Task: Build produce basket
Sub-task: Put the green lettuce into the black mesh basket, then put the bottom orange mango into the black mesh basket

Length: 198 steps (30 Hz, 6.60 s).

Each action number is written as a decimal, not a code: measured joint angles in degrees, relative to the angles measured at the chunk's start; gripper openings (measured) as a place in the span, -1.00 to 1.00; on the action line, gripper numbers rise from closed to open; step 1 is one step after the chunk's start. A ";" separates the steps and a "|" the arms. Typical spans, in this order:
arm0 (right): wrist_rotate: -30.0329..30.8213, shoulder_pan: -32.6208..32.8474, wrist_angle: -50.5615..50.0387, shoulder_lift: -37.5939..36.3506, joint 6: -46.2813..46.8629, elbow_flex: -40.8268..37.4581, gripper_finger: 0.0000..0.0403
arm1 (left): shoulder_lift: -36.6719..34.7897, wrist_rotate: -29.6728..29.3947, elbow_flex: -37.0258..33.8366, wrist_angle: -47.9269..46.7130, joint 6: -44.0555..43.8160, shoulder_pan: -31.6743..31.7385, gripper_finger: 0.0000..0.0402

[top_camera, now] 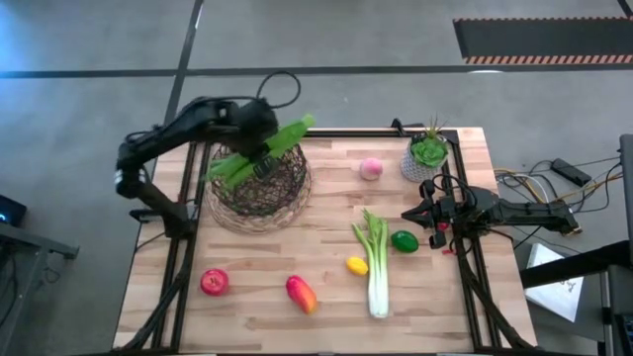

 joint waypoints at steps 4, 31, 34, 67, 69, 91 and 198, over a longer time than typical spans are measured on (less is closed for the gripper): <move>0.00 0.00 0.00 0.02 0.01 0.01 -0.91 | 4.35 0.53 -2.04 -2.16 5.04 1.90 -0.87; 0.01 0.00 -0.01 0.00 -0.07 -0.01 -0.91 | 8.86 -7.29 -21.26 -2.57 10.98 4.10 -0.87; 0.00 0.00 -0.02 0.00 0.01 0.01 -0.91 | 7.77 -7.65 -20.84 -2.08 12.43 4.51 -0.87; 0.01 0.00 0.00 0.00 -0.10 0.01 -0.91 | 9.33 -22.88 -35.72 17.89 21.47 6.33 -0.25; 0.00 0.00 0.00 0.00 0.01 0.00 -0.91 | 9.15 -23.23 -34.41 15.49 21.47 6.33 -0.13; 0.01 0.00 0.00 0.00 0.01 0.01 -0.91 | 8.67 -29.89 -24.27 4.39 14.64 5.60 0.11; 0.01 0.00 0.00 0.02 -0.09 0.00 -0.91 | 7.69 -25.21 -8.09 2.54 -19.10 -31.77 0.28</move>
